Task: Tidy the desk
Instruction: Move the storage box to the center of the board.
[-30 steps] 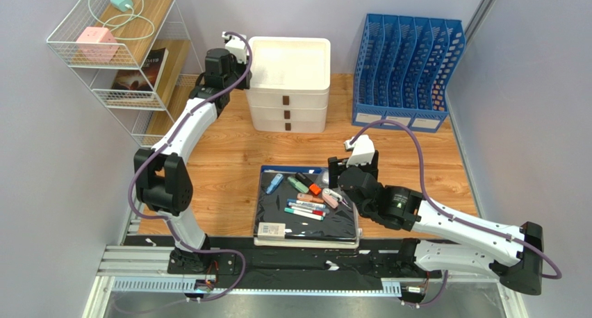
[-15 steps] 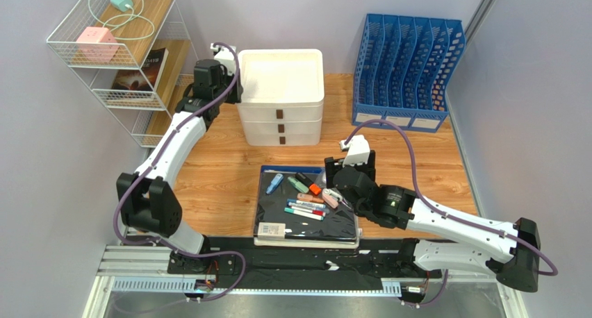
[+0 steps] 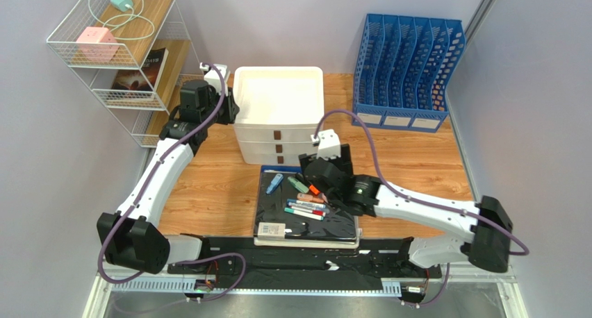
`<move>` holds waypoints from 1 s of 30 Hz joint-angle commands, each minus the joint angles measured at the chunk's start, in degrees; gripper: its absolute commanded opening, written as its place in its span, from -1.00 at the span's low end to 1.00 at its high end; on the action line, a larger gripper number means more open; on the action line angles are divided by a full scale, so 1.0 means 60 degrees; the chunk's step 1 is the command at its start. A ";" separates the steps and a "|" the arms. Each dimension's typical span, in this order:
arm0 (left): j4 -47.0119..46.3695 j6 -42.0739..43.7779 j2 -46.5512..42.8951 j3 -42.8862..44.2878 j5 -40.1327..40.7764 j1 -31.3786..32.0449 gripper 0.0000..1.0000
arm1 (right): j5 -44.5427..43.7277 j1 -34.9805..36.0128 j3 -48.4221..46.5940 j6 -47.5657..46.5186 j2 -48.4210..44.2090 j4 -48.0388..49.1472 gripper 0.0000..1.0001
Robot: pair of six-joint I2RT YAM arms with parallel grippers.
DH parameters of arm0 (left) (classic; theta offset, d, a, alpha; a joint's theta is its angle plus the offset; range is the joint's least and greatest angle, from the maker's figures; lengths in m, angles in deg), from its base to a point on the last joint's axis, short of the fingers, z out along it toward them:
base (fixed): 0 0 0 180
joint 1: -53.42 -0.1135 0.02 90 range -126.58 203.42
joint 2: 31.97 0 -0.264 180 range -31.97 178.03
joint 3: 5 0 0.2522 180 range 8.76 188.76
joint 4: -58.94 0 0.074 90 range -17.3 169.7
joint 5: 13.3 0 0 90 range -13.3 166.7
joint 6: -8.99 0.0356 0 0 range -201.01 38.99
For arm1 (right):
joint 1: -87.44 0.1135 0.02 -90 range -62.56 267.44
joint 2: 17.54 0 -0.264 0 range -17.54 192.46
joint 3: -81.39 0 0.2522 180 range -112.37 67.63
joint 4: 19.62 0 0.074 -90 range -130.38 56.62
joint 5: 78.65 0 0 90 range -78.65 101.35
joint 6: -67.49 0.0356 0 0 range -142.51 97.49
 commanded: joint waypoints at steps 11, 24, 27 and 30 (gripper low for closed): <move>0.1390 -0.0432 -0.1046 -0.0790 -0.1074 0.0082 0.10 | -0.0563 0.0389 -0.4223 -0.0764 0.4638 0.2052 0.47; 0.1288 -0.0359 -0.0987 -0.0892 -0.1059 0.0082 0.01 | -0.1121 -0.0108 -0.4957 -0.1395 0.5240 0.2727 0.42; 0.1128 -0.0344 -0.1017 -0.0966 -0.1030 0.0082 -0.01 | -0.0740 -0.0445 -0.4913 -0.1190 0.5166 0.2712 0.33; 0.0981 -0.0330 -0.0958 -0.1010 -0.1000 0.0082 -0.03 | -0.0462 -0.0724 -0.4913 -0.1057 0.5181 0.2697 0.22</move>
